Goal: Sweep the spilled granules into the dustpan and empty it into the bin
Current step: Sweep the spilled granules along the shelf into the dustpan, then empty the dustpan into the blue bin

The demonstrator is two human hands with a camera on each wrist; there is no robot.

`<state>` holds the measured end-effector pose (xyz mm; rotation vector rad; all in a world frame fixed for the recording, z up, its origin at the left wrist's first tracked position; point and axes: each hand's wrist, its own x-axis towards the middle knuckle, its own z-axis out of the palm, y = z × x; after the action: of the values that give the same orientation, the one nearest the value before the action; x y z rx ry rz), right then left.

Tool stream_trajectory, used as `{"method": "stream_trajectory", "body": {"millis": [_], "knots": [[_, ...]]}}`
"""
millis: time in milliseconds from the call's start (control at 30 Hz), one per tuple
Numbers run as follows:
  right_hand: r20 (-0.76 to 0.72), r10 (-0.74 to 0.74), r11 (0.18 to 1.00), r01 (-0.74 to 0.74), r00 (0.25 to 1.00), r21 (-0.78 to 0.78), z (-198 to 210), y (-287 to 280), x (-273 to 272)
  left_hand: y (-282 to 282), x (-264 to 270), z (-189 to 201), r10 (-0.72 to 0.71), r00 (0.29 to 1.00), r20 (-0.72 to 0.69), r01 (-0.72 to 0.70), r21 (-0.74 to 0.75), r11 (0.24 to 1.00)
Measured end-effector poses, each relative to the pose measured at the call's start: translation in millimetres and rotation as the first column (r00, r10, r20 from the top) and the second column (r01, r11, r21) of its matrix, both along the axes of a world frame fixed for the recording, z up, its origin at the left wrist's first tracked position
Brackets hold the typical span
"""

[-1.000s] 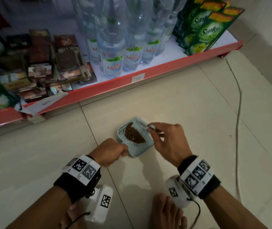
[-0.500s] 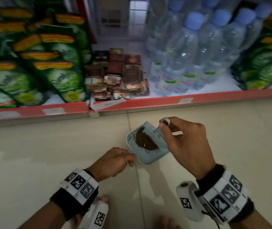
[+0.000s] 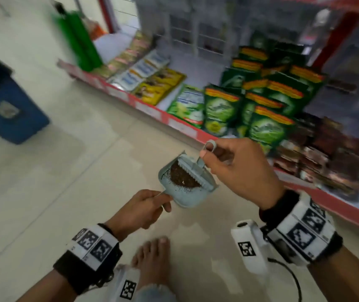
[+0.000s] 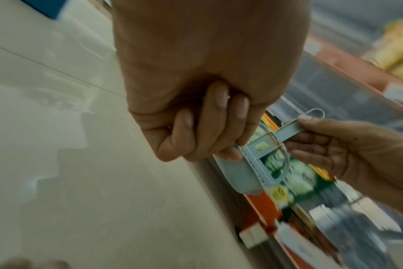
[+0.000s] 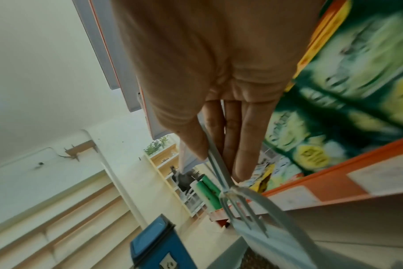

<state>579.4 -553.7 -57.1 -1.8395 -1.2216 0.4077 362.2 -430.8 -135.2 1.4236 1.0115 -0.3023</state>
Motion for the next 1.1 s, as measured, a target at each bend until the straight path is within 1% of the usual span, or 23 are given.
{"method": "stream_trajectory", "body": {"millis": [33, 67, 100, 167, 267, 367, 500, 700, 800, 933, 1100], "knots": [[-0.033, 0.054, 0.998, -0.054, 0.998, -0.02, 3, 16, -1, 3, -3, 13, 0.038, 0.994, 0.099, -0.042, 0.04, 0.998], [-0.06, 0.099, 0.994, -0.101, 0.993, -0.039, 7, 31, -3, 15, -13, 26, 0.13, 0.979, 0.158, -0.134, 0.017, 0.991], [-0.073, 0.139, 0.989, -0.143, 0.988, -0.049, 10, 46, -4, 18, -23, 34, 0.158, 0.969, 0.188, -0.162, 0.007, 0.987], [-0.066, 0.204, 0.977, -0.207, 0.977, -0.043, 17, 73, -10, 27, -37, 49, 0.237, 0.958, 0.164, -0.243, 0.02, 0.97], [-0.022, 0.243, 0.97, -0.242, 0.97, 0.009, 25, 108, -25, 45, -56, 55, 0.316, 0.932, 0.175, -0.328, 0.045, 0.943], [0.04, 0.261, 0.964, -0.262, 0.965, 0.034, 31, 138, -42, 70, -68, 56, 0.36, 0.909, 0.209, -0.375, 0.036, 0.926], [0.134, 0.284, 0.958, -0.288, 0.949, 0.008, 38, 181, -64, 112, -87, 51, 0.378, 0.892, 0.25, -0.389, -0.004, 0.921], [0.139, 0.318, 0.947, -0.32, 0.938, -0.007, 45, 245, -104, 179, -129, 42, 0.403, 0.862, 0.307, -0.423, -0.003, 0.906], [0.124, 0.331, 0.943, -0.332, 0.935, -0.013, 51, 285, -130, 210, -152, 46, 0.468, 0.824, 0.318, -0.491, -0.01, 0.871], [0.139, 0.379, 0.924, -0.383, 0.915, -0.001, 66, 335, -165, 243, -179, 61, 0.534, 0.773, 0.343, -0.564, -0.015, 0.826], [0.158, 0.431, 0.896, -0.441, 0.889, 0.039, 81, 390, -192, 267, -201, 68, 0.624, 0.687, 0.373, -0.671, -0.006, 0.742]]}}
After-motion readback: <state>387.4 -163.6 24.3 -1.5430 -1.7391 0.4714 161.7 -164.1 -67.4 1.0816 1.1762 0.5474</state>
